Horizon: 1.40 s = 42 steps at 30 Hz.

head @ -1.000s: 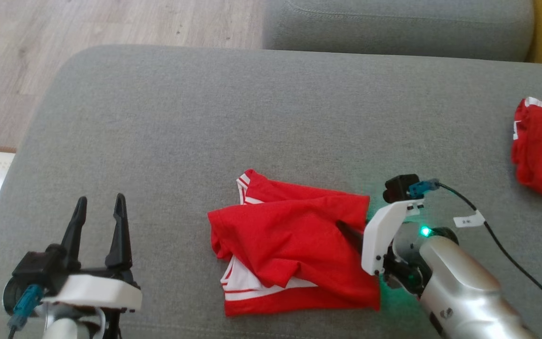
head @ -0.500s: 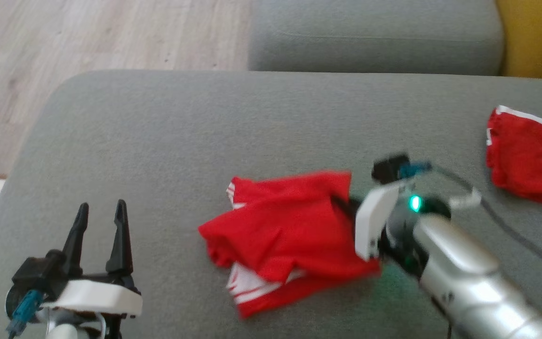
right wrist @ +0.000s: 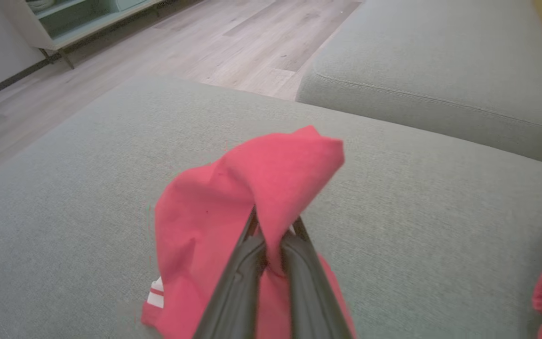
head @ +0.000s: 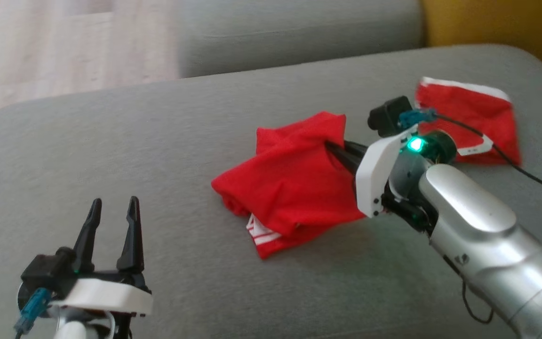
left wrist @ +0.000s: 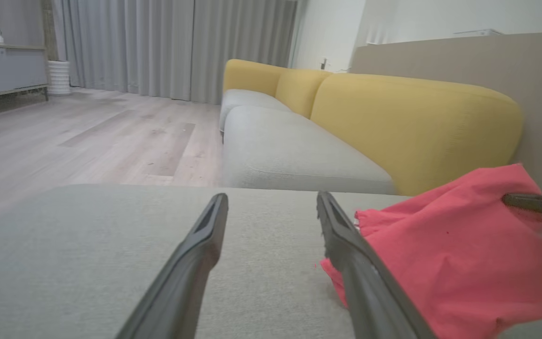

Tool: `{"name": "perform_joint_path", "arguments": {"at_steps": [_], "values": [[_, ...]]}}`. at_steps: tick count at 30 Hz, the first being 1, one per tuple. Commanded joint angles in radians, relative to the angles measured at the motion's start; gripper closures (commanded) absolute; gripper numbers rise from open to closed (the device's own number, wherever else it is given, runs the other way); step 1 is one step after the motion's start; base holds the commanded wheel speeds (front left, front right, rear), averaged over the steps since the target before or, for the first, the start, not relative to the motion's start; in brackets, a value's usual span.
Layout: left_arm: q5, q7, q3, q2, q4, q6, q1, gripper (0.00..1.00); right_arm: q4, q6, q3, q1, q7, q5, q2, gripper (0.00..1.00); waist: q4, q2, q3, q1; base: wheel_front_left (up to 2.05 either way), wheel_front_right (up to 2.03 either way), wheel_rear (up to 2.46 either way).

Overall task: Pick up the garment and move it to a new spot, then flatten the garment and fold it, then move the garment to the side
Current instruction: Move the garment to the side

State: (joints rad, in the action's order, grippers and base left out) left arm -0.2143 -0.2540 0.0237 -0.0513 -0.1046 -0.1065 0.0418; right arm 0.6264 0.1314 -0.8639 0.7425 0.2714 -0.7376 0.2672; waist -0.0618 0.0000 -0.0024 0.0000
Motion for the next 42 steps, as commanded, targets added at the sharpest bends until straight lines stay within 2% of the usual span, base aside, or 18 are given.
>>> {"name": "perform_joint_path", "arguments": {"at_steps": [1,7,12,18,23,29,32,35,39,40,41,42], "values": [[-0.006,-0.008,-0.024,0.0,0.034,-0.002,-0.047,0.0,-0.034,-0.001,0.003,0.062,-0.017,0.005,0.001,1.0,-0.078,0.0,0.023,0.0,0.0,0.0,0.0],[-0.003,-0.008,-0.007,0.001,0.034,-0.007,-0.078,0.0,-0.033,-0.001,-0.009,0.1,-0.045,0.005,0.008,1.0,-0.183,0.0,0.063,0.0,0.0,0.0,0.0],[0.007,-0.008,0.006,-0.002,0.039,-0.012,-0.115,0.0,-0.019,-0.001,-0.011,0.157,-0.086,-0.012,0.022,1.0,-0.227,0.0,0.131,0.0,0.0,0.0,0.0],[0.013,-0.008,0.029,-0.03,0.04,-0.017,-0.172,0.0,0.024,-0.001,-0.033,0.273,-0.084,-0.047,0.063,1.0,-0.22,0.0,0.244,0.0,0.0,0.0,0.0],[0.008,-0.008,0.048,-0.07,0.032,-0.021,-0.237,0.0,0.101,-0.001,-0.056,0.416,-0.025,-0.073,0.16,1.0,-0.192,0.0,0.363,0.0,0.0,0.0,0.0],[-0.006,-0.008,0.047,-0.113,0.018,-0.022,-0.27,0.0,0.175,-0.001,-0.098,0.539,0.08,-0.042,0.276,1.0,-0.184,0.0,0.438,0.0,0.0,0.0,0.0],[-0.011,-0.008,0.047,-0.127,0.019,-0.023,-0.279,0.0,0.2,-0.001,-0.103,0.582,0.124,-0.026,0.302,1.0,-0.19,0.0,0.458,0.0,0.0,0.0,0.0],[-0.015,-0.008,0.054,-0.137,0.019,-0.023,-0.29,0.0,0.211,-0.001,-0.124,0.63,0.135,0.038,0.321,1.0,-0.197,0.0,0.473,0.0,0.0,0.0,0.0],[-0.022,-0.008,0.061,-0.148,0.023,-0.023,-0.309,0.0,0.245,-0.001,-0.133,0.663,0.144,0.115,0.321,1.0,-0.201,0.0,0.492,0.0,0.0,0.0,0.0],[-0.023,-0.008,0.064,-0.149,0.022,-0.023,-0.313,0.0,0.26,-0.001,-0.126,0.668,0.146,0.13,0.317,0.97,-0.201,0.0,0.495,0.0,0.0,0.0,0.0],[-0.024,-0.008,0.066,-0.15,0.022,-0.023,-0.316,0.0,0.278,-0.001,-0.114,0.672,0.147,0.143,0.311,0.51,-0.201,0.0,0.498,0.0,0.0,0.0,0.0],[-0.025,-0.008,0.068,-0.151,0.021,-0.023,-0.318,0.0,0.296,-0.001,-0.104,0.671,0.15,0.156,0.302,0.0,-0.201,0.0,0.499,0.0,0.0,0.0,0.0]]}}
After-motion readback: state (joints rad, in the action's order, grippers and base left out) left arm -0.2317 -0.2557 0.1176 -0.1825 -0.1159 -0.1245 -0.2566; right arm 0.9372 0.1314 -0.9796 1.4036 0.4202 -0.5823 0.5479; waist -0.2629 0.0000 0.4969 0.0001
